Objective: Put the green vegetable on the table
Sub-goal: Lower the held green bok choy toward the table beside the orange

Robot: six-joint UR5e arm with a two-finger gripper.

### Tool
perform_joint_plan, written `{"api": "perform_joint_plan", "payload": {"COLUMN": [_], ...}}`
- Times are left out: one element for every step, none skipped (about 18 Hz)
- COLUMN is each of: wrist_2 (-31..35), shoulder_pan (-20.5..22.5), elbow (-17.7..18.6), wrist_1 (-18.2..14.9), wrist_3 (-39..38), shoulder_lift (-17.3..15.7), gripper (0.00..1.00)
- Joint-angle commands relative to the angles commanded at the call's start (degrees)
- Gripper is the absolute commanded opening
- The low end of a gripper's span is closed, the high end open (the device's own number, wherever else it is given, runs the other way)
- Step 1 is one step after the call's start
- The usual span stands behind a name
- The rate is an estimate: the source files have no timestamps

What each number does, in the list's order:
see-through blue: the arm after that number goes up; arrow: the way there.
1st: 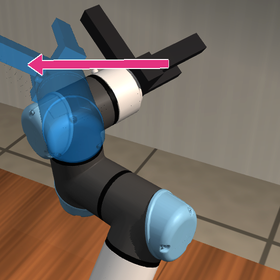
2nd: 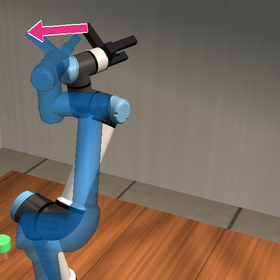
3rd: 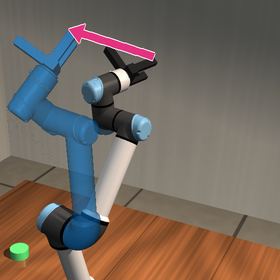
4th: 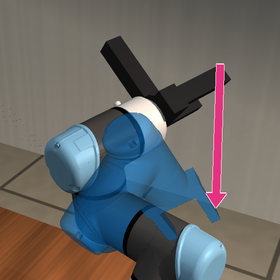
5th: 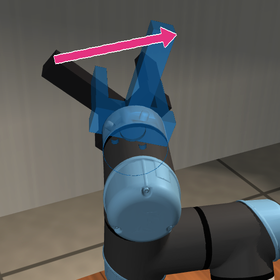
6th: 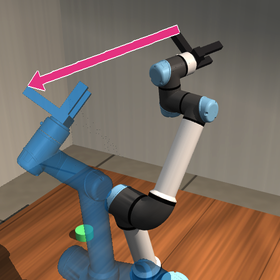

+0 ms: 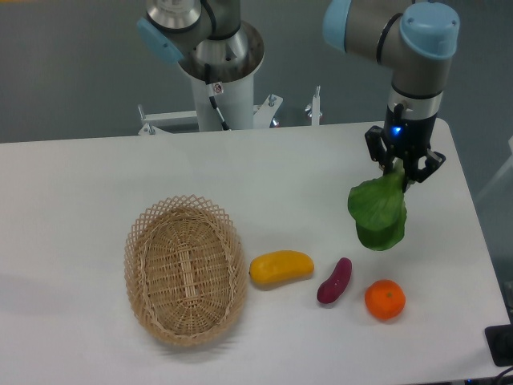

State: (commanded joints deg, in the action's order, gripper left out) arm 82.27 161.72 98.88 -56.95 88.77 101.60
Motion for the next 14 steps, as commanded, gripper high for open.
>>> {"api": "perform_joint_plan", "payload": {"wrist_2": [0.0,0.1,0.1,0.1,0.1,0.2,0.3,0.2,0.3,0.4,0.4,0.4,0.4,0.6], "shoulder_pan": [0.0,0.1,0.1,0.1,0.3,0.4,0.6,0.7,0.8,0.9,1.1,1.4,1.4,1.3], "elbow": [0.3,1.5,1.8,1.8,2.0,2.4,2.9,3.2,3.5,4.1,4.8,5.4,6.3,7.5], "wrist_1": [0.3,0.8,0.9,0.9,0.9,0.9,1.0,1.0,1.0,1.1,1.1,1.1,1.4,2.1], "wrist_3": [0.0,0.2,0.4,0.4,0.5,1.0,1.7,2.8,3.4,4.5,5.7,7.0,8.4,10.4], "shoulder_lift": [0.0,0.0,-0.1,0.0,-0.1,0.0,-0.1,0.0,0.0,0.1,0.0,0.0,0.0,0.1], "gripper": [0.43,0.43,0.43,0.43,0.43,0.43,0.43,0.43,0.43,0.43,0.43,0.43,0.43,0.43]}}
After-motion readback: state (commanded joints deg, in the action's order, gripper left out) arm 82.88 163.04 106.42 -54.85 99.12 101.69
